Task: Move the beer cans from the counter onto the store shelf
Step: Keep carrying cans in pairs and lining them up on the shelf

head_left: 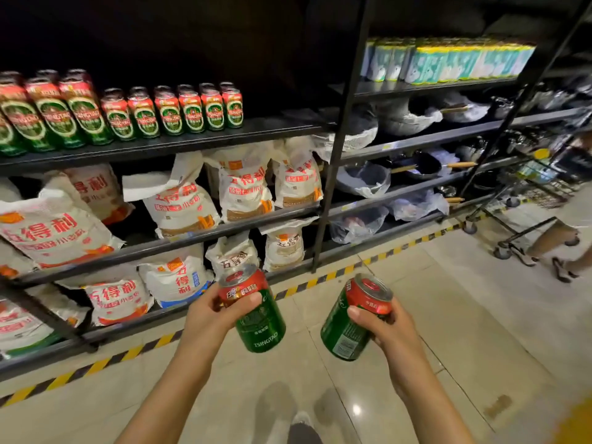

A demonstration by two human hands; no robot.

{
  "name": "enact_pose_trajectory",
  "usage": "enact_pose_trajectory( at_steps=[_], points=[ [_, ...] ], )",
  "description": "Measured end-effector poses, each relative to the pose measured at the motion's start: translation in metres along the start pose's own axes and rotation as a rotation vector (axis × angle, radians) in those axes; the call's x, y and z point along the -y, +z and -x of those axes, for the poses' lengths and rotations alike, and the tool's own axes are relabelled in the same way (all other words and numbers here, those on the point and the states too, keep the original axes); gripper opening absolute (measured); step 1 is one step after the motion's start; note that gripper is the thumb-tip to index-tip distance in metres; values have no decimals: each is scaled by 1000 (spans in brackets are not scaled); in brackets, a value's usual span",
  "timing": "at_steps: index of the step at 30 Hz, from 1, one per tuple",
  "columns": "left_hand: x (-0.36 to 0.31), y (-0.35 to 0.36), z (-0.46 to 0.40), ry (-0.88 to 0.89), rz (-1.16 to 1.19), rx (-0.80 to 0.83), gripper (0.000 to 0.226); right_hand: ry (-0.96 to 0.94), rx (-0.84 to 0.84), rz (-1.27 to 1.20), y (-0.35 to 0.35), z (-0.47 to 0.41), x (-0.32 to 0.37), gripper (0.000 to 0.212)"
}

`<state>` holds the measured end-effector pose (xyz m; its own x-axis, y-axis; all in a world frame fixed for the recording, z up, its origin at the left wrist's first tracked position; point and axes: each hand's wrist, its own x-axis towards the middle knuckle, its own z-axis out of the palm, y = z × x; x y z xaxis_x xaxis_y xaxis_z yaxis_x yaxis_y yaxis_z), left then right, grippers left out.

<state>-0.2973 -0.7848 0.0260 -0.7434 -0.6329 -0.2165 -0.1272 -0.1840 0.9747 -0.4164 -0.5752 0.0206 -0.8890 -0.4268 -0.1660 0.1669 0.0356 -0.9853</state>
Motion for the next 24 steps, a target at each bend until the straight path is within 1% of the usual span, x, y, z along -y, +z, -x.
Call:
enact_pose_trajectory(
  at_steps=[2,4,5,7,10,11,14,16,17,19,21,22,24],
  points=[
    [-14,12,-33,15,5,-28,29,-8,34,6,-1,-41,12,70],
    [-26,21,-63,11,10,-53,28,-20,67,12,-3,-83,24,71],
    [-30,24,-77,7,9,-74,31,-29,84,17,-3,-104,29,70],
    [-35,26,-102,6,7,-123,47,-38,116,32,0,-145,39,66],
    [-38,24,-134,-8,9,-202,67,-51,162,44,12,-198,47,53],
    [-40,22,-145,-17,15,-225,69,-54,179,43,17,-214,49,51],
    [-44,13,-182,-30,27,-292,62,-44,247,61,34,-259,54,50],
    [-47,6,-212,-22,17,-312,70,-28,293,71,46,-290,56,49],
    [-49,4,-229,-21,18,-319,70,-20,308,72,52,-306,56,47],
    [-56,3,-264,-14,29,-326,62,-11,325,70,65,-339,59,43],
    [-67,4,-300,5,52,-325,39,-3,330,72,79,-372,64,46],
    [-72,5,-318,13,53,-316,31,1,324,69,85,-388,66,49],
    [-82,7,-355,24,45,-292,29,7,302,73,96,-419,73,52]
  ],
)
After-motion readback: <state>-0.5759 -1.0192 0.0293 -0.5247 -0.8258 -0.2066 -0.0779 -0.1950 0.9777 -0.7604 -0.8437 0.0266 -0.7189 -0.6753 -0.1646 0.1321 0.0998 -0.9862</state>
